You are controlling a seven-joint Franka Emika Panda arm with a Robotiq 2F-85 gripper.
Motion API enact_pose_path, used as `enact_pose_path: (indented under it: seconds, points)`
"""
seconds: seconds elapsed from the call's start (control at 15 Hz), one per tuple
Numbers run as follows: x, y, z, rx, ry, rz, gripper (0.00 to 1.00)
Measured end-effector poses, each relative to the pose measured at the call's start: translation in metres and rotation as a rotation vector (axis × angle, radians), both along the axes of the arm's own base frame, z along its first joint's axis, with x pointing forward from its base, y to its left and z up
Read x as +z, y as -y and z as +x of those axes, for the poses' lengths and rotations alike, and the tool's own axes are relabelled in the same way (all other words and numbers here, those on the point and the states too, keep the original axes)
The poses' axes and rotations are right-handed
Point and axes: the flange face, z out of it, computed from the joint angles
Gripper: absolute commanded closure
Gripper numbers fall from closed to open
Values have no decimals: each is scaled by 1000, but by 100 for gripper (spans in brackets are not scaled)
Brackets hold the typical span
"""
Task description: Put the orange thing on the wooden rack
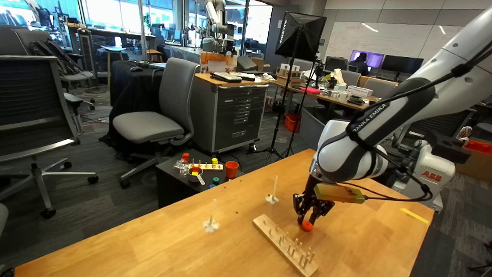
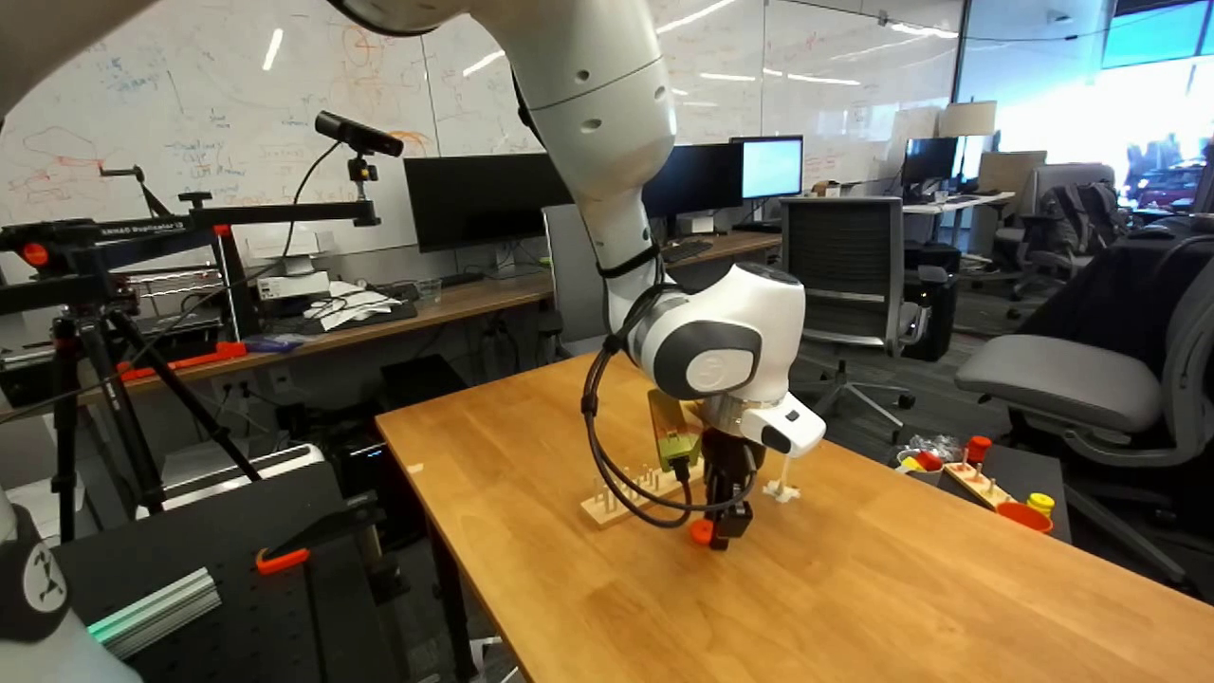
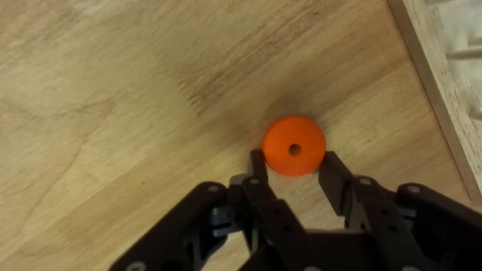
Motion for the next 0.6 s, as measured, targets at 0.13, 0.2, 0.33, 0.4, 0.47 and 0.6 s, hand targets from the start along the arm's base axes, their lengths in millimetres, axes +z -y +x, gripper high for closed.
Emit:
enact_pose_path:
  seconds: [0.13, 0.2, 0.33, 0.4, 0.47, 0.6]
  points:
    - [0, 1, 0, -7, 0, 6, 84]
    - [0, 1, 0, -7, 0, 6, 84]
    - [0, 1, 0, -7, 0, 6, 84]
    - [0, 1, 0, -7, 0, 6, 84]
    - [0, 0, 0, -6, 0, 6, 84]
    - [0, -2, 0, 0, 0, 7, 84]
